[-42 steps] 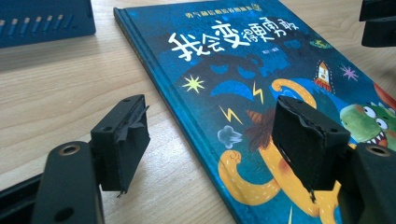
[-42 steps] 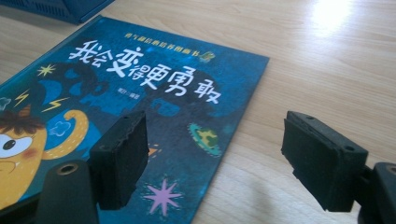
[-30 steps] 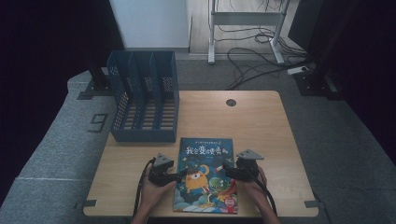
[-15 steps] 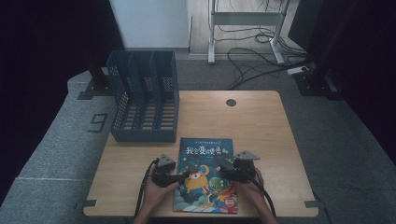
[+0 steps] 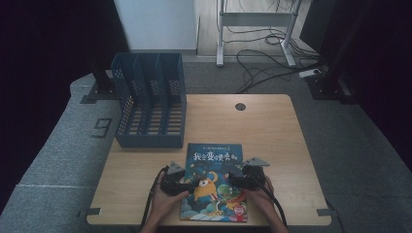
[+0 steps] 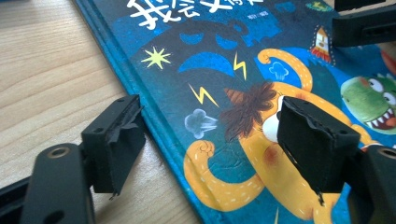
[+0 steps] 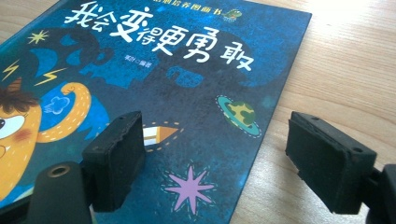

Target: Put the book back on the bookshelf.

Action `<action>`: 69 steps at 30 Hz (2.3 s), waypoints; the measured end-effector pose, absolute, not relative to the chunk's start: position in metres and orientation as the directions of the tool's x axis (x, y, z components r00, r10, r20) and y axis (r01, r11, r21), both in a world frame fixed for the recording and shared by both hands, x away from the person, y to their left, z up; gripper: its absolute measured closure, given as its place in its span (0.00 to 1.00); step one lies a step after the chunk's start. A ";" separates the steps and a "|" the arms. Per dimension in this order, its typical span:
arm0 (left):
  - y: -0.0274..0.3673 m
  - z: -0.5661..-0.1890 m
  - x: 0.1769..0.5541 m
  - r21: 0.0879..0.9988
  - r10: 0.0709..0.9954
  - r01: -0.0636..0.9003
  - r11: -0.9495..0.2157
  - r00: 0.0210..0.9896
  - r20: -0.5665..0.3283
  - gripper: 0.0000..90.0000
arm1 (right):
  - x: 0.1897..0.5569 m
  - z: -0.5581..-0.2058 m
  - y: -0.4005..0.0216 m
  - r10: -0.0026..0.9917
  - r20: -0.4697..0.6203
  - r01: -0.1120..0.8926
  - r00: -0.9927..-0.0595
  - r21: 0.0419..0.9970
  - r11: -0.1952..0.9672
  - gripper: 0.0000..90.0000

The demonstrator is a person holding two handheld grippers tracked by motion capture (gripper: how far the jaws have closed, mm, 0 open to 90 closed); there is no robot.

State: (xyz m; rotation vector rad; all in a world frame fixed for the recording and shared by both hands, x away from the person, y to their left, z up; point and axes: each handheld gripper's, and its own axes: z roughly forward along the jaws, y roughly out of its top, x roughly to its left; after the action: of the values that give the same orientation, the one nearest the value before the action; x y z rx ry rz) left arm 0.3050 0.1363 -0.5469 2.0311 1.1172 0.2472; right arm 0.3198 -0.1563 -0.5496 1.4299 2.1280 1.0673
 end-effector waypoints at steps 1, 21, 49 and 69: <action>0.136 -0.547 0.305 0.717 0.783 0.627 -0.305 0.593 -0.186 0.25 | 0.320 -0.550 -0.156 0.900 0.109 0.626 -0.423 0.753 0.203 0.21; 0.135 -0.547 0.304 0.721 0.789 0.627 -0.295 0.586 -0.186 0.25 | 0.320 -0.550 -0.155 0.889 0.198 0.657 -0.413 0.740 0.140 0.23; 0.137 -0.548 0.305 0.721 0.787 0.634 -0.279 0.581 -0.207 0.24 | 0.323 -0.534 -0.177 0.804 0.464 0.700 -0.372 0.709 -0.086 0.24; 0.138 -0.548 0.305 0.721 0.794 0.638 -0.271 0.572 -0.208 0.22 | 0.325 -0.535 -0.192 0.689 0.651 0.760 -0.318 0.610 -0.225 0.28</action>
State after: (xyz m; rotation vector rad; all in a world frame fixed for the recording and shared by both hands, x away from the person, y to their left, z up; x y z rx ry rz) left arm 0.3051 0.1375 -0.5477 2.0013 1.1446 0.2455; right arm 0.3247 -0.1917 -0.5347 1.8718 1.9958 1.6776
